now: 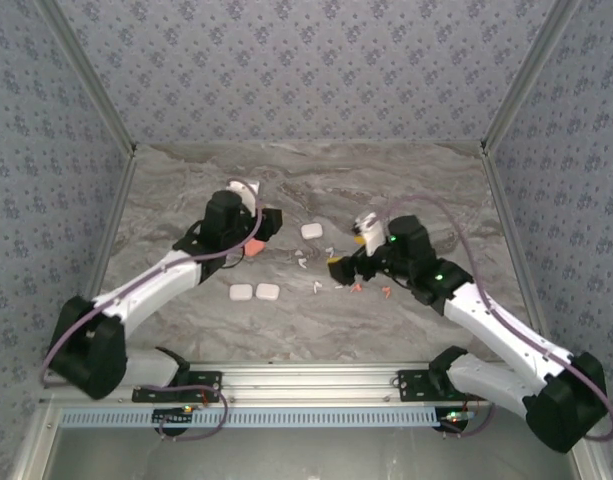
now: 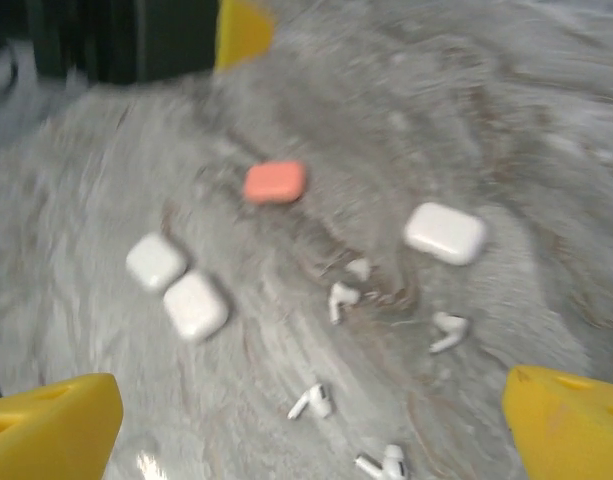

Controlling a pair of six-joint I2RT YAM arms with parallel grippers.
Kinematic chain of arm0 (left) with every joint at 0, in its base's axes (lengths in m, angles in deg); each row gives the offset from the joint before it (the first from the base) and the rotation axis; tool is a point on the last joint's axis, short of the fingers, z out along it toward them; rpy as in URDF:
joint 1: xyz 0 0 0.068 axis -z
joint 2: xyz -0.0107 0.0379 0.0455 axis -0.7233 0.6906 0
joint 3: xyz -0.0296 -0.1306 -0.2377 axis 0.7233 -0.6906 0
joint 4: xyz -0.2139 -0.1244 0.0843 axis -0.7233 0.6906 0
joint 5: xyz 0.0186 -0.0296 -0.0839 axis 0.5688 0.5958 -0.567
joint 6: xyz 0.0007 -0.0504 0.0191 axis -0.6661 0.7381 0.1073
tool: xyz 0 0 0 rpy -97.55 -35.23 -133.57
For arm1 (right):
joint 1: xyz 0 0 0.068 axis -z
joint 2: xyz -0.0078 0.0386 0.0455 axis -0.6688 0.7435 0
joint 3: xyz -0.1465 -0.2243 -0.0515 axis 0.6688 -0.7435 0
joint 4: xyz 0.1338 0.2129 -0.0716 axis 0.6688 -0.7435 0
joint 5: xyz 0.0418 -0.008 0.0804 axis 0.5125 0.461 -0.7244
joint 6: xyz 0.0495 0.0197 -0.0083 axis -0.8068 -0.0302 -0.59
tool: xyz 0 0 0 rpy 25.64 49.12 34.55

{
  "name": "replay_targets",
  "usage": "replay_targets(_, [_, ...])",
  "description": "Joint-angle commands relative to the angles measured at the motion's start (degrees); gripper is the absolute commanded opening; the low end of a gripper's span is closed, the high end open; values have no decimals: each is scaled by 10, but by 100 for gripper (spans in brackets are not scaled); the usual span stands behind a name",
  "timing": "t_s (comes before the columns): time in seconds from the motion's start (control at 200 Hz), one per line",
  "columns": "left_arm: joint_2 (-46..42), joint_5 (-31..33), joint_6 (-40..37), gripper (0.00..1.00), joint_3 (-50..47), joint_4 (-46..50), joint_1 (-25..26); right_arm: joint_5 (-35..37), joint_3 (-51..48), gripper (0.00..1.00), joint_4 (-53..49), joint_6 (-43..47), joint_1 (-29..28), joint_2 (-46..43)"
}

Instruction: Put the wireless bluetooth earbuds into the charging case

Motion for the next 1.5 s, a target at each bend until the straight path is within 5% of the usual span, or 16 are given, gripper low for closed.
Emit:
replay_targets(0.0, [-82, 74, -12, 62, -53, -16, -6, 4, 16, 100, 10, 149, -57, 50])
replay_targets(0.13, [-169, 85, 11, 89, -118, -50, -27, 16, 37, 100, 33, 197, -106, 132])
replay_targets(0.23, [-224, 87, 35, 99, -161, -61, -52, 50, 45, 100, 74, 230, -147, 188])
replay_targets(0.49, [-340, 93, 46, 99, -206, -5, -97, 53, 68, 98, 180, 256, -187, 340])
replay_targets(0.85, [-358, 89, 53, 99, -210, 29, -106, 10, 165, 98, 190, 246, -185, 498])
replay_targets(1.274, [-358, 101, 51, 99, -212, 34, -107, -12, 190, 78, 143, 236, -172, 552])
replay_targets(1.494, [-357, 101, 61, 99, -220, 15, -107, 14, 182, 57, 124, 241, -174, 530])
